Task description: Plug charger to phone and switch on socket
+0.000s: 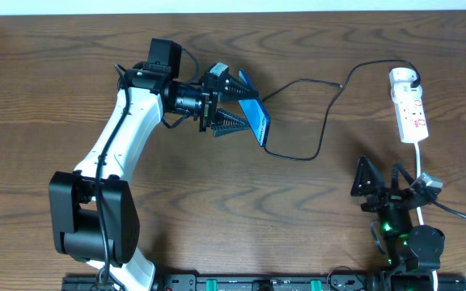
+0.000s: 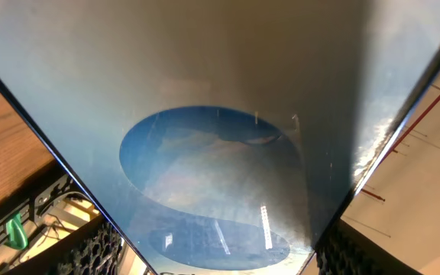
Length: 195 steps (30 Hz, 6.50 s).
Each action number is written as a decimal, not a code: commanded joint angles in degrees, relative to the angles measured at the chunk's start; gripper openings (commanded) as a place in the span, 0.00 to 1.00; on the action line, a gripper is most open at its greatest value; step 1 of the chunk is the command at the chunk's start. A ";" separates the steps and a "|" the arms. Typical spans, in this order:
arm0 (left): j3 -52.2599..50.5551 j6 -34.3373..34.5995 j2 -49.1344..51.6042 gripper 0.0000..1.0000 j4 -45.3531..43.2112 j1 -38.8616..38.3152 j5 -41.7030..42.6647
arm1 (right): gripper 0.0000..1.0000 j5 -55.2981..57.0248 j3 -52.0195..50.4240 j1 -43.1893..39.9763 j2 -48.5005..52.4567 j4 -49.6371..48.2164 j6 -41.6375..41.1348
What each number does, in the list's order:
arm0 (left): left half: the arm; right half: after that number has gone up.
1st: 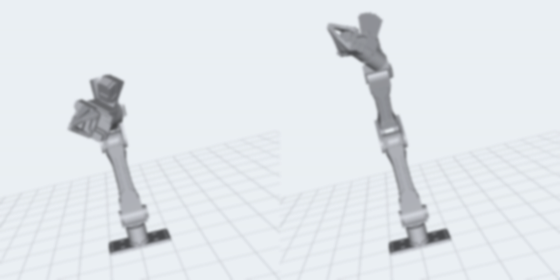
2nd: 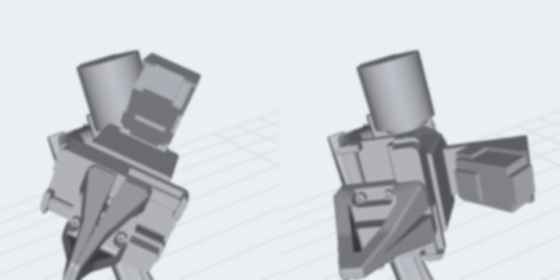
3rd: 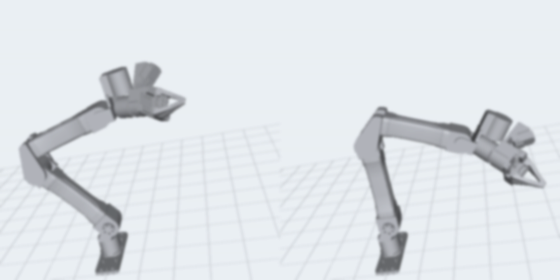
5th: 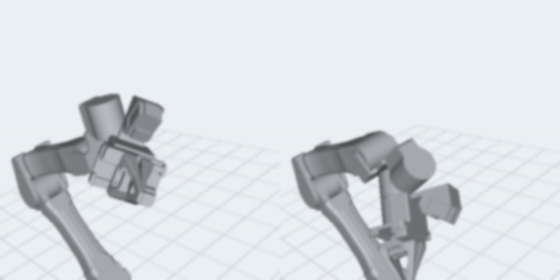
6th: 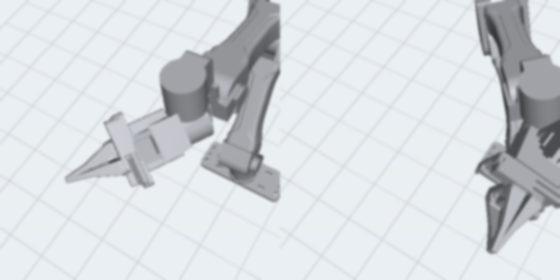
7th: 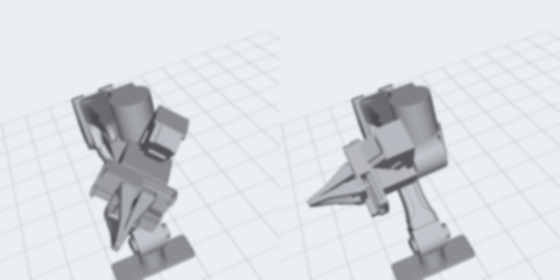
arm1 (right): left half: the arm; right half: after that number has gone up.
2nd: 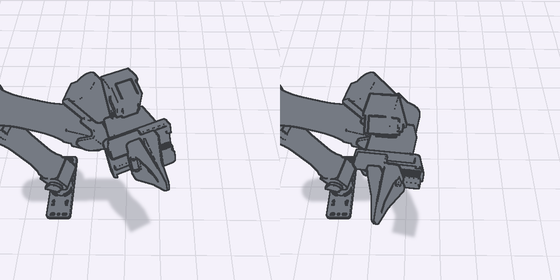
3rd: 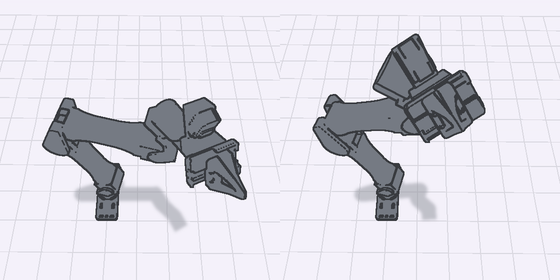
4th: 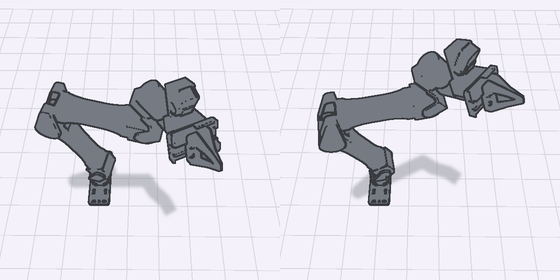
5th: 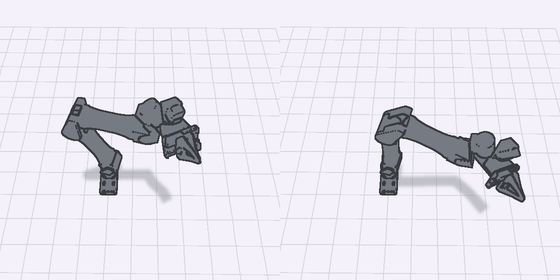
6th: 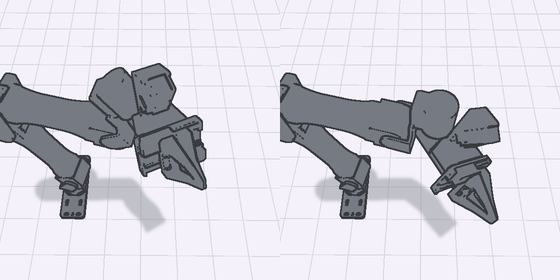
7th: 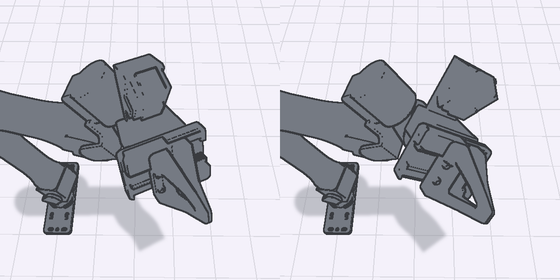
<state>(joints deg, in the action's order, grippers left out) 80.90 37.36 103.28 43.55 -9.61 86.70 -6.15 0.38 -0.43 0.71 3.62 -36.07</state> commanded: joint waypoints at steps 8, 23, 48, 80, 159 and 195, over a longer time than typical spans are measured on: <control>-0.04 -0.17 -2.05 0.53 0.02 -0.13 2.38 | 0.99 2.75 -0.07 0.26 -0.26 -0.81 -12.61; -0.04 -0.20 -2.05 0.53 -0.02 -0.13 2.19 | 0.99 2.54 -0.07 0.26 0.48 -14.34 -4.96; -0.04 -0.17 -2.05 0.53 0.02 -0.13 0.07 | 0.99 -19.85 35.04 13.60 40.41 -15.41 16.46; -0.04 -0.20 -2.05 0.53 0.00 -0.13 0.07 | 0.99 18.47 60.52 48.41 65.44 17.66 18.86; 0.00 -27.15 -34.03 0.96 13.07 9.42 -27.15 | 0.01 -23.23 38.36 7.56 58.05 -7.04 -14.10; -57.05 46.14 -24.44 0.98 -101.26 4.59 -31.45 | 0.01 -28.33 24.24 10.21 76.08 -54.93 -37.62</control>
<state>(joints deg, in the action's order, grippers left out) 23.57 76.51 76.16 -52.86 -2.87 49.28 -35.07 24.03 8.36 76.88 -50.76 -72.07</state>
